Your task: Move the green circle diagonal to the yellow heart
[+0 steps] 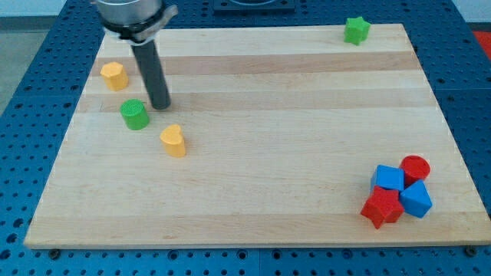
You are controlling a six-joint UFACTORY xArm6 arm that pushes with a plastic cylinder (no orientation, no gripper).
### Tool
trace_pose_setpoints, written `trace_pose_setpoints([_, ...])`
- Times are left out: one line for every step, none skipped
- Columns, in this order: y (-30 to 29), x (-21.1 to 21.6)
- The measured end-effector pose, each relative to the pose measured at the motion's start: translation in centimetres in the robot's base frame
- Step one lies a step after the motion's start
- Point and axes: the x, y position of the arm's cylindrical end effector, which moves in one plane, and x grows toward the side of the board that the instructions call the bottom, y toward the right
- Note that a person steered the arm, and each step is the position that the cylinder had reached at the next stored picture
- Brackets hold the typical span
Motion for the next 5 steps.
trace_pose_setpoints([-6.0, -0.6])
trace_pose_setpoints([-9.5, -1.9])
trace_pose_setpoints([-12.6, 0.6])
trace_pose_setpoints([-11.8, 3.5])
trace_pose_setpoints([-3.1, 3.3])
